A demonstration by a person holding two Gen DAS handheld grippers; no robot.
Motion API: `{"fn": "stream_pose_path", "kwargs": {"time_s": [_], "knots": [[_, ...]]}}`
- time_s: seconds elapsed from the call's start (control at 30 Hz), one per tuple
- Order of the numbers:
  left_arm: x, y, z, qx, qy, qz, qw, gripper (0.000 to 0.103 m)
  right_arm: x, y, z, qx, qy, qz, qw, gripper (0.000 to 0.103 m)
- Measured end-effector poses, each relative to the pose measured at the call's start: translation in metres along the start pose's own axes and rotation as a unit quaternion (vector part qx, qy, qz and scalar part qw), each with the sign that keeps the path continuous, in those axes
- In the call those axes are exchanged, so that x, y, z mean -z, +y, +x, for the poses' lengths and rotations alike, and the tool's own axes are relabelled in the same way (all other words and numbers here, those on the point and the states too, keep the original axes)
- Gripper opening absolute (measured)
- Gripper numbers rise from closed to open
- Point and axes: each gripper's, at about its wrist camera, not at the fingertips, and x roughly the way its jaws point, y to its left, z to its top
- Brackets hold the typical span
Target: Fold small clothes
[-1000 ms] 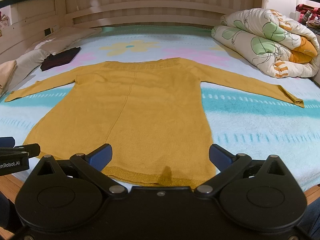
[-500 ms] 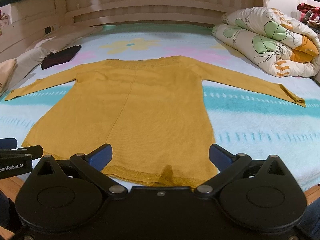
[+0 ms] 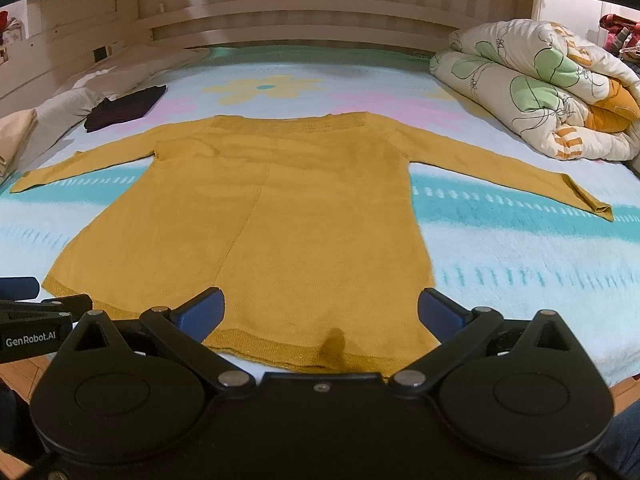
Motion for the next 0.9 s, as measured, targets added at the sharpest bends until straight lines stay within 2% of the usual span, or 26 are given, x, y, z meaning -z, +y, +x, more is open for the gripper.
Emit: {"fn": "stream_pose_path", "kwargs": {"time_s": [0.47, 0.67, 0.77, 0.83, 0.9], "knots": [[0.004, -0.001, 0.010, 0.010, 0.017, -0.005, 0.9998, 0.062, 0.000, 0.002, 0.003, -0.001, 0.005, -0.002, 1.000, 0.102], [0.010, -0.002, 0.017, 0.021, 0.036, -0.004, 0.9991, 0.060, 0.001, 0.004, 0.007, -0.003, 0.007, -0.005, 1.000, 0.102], [0.015, 0.000, 0.023, 0.033, 0.057, -0.010, 0.9978, 0.056, 0.001, 0.006, 0.009, -0.006, 0.011, -0.006, 1.000, 0.102], [0.017, 0.000, 0.025, 0.037, 0.061, -0.011, 0.9974, 0.047, 0.001, 0.007, 0.011, -0.011, 0.016, -0.009, 1.000, 0.102], [0.017, 0.001, 0.025, 0.038, 0.059, -0.013, 0.9975, 0.045, 0.001, 0.008, 0.013, -0.018, 0.023, -0.006, 1.000, 0.102]]}}
